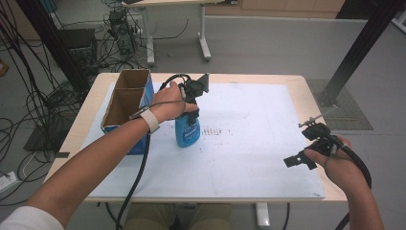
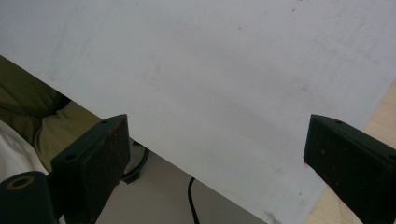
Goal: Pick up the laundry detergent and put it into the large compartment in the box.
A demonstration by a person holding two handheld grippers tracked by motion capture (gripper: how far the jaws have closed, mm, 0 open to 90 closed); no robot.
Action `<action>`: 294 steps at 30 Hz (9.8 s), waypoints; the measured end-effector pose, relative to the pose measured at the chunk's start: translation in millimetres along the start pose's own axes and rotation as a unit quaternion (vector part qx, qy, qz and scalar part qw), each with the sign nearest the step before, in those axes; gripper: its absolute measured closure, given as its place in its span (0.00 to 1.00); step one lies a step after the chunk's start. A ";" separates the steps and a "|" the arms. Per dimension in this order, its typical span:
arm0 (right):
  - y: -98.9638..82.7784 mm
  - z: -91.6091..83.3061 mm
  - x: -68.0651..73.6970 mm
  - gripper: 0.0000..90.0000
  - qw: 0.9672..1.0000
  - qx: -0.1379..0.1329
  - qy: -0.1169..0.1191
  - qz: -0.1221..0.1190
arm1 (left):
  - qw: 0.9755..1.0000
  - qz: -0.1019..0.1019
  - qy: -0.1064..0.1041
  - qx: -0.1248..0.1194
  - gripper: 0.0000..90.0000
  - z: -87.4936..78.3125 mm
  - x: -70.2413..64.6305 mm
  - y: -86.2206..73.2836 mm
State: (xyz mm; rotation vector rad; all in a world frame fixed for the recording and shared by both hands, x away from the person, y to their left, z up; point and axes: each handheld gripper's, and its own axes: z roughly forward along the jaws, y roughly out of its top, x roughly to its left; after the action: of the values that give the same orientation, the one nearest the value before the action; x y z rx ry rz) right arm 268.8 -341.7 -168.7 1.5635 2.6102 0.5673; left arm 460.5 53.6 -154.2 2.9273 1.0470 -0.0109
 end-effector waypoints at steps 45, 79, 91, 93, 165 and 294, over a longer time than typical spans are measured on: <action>1.7 -1.2 3.4 0.08 1.000 0.002 -0.004 0.000 | 1.000 -0.005 -0.001 -0.002 0.43 0.4 0.3 -0.9; 0.5 -0.7 3.8 0.08 1.000 0.000 -0.003 0.002 | 1.000 -0.006 -0.001 -0.003 0.43 0.4 0.6 -1.1; -0.1 -0.6 3.4 0.08 1.000 0.000 -0.003 0.003 | 1.000 -0.006 -0.001 -0.003 0.43 0.4 0.5 -1.3; -0.1 -0.9 3.6 0.08 1.000 0.000 -0.003 0.004 | 1.000 -0.005 -0.001 -0.002 0.43 0.2 0.5 -1.0; 1.2 -0.9 5.9 0.08 1.000 0.001 -0.004 0.000 | 1.000 -0.008 0.000 -0.004 0.43 0.3 -0.1 -2.0; -5.0 -24.8 20.6 0.08 0.999 -0.019 -0.018 -0.023 | 0.985 -0.170 0.000 -0.003 0.42 -193.4 -21.6 -37.6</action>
State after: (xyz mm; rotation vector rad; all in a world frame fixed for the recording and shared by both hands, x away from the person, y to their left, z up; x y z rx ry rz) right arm 248.9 -333.2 -144.3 1.4840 2.5856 0.5761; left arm 419.1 75.3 38.4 2.7043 1.5276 -0.0156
